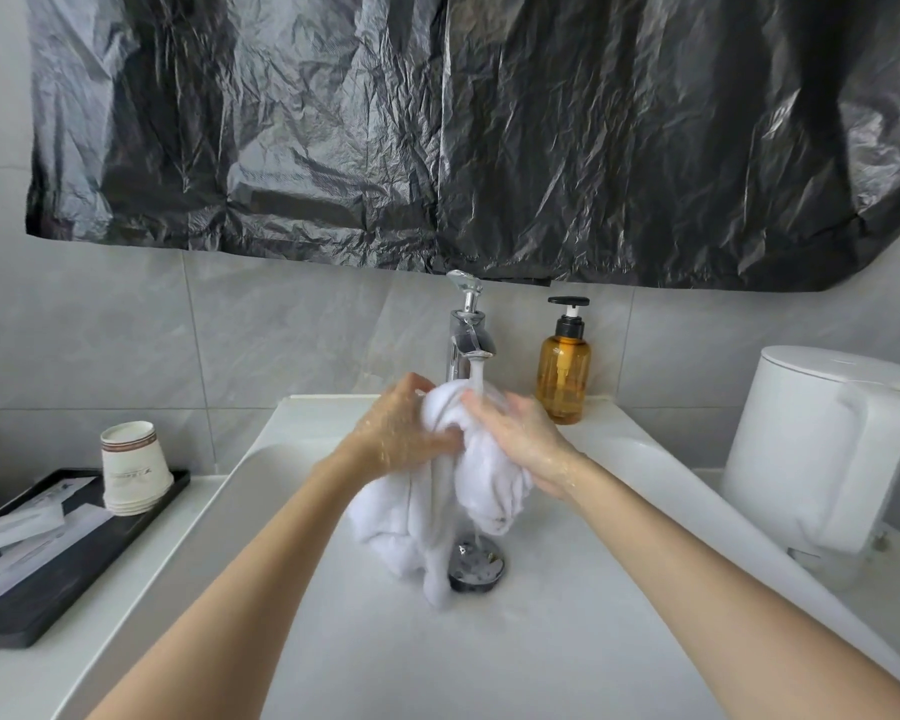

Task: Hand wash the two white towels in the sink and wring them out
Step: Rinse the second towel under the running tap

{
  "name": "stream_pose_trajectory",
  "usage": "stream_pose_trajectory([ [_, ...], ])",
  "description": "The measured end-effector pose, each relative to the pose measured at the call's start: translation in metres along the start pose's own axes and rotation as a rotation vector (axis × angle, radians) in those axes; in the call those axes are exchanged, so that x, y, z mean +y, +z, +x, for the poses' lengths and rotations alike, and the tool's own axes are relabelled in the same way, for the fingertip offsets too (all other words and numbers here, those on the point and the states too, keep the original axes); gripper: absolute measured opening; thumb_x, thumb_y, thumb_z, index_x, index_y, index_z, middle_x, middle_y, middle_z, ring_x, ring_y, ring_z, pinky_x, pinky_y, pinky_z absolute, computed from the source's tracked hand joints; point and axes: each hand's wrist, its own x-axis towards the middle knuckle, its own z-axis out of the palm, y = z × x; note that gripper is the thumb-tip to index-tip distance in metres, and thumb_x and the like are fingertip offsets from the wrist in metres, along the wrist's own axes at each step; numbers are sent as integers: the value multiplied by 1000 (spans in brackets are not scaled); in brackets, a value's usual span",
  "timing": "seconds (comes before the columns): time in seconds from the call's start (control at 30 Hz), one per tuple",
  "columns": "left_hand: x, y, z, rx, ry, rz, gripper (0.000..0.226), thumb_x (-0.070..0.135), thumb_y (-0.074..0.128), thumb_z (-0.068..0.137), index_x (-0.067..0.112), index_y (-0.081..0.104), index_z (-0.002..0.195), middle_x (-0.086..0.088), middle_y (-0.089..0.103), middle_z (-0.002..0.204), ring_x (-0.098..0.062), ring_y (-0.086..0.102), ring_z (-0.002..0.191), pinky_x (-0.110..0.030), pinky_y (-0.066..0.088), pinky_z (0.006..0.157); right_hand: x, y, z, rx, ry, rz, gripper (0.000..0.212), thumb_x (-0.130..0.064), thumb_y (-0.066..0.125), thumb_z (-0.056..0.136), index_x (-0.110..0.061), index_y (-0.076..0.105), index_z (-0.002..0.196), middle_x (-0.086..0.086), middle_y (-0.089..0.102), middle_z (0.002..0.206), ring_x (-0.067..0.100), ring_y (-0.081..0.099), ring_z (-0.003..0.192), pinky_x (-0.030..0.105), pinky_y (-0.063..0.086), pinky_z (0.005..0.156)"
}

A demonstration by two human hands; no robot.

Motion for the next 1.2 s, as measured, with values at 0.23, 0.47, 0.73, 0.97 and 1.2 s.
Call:
stream_pose_trajectory([
  [0.23,-3,28,-9,-99,-44,-249,86,45,77,52,42,36,128,0,65,114,-20,63,105,-41,52,93,6,-23,3,32,27,290,14,-33,60,94,-22,66,100,2,72,97,14,68,90,32,55,82],
  [0.47,9,19,-11,131,-114,-587,22,28,60,73,24,67,93,3,65,82,-17,60,78,-22,49,66,1,-16,2,139,-83,159,26,-24,57,97,-24,58,123,-15,61,112,-6,58,103,7,44,80],
  [0.73,22,38,-15,80,36,-672,56,46,50,76,44,45,131,14,57,120,-5,56,112,-29,46,93,8,25,5,213,-51,23,35,-67,40,89,-47,60,110,-19,67,104,8,62,102,28,48,89],
  [0.97,24,52,-12,230,-62,-615,36,61,41,93,38,57,115,16,64,102,-7,59,101,-28,47,87,3,28,-8,374,58,-157,35,-61,45,88,-28,57,88,-5,66,88,22,61,90,32,45,76],
  [1.2,27,53,-7,259,-160,-632,35,58,43,86,34,68,83,3,71,89,-21,66,93,-42,54,85,3,27,-3,365,-61,-181,37,-57,44,87,-29,67,86,-10,67,86,15,62,88,31,50,73],
])
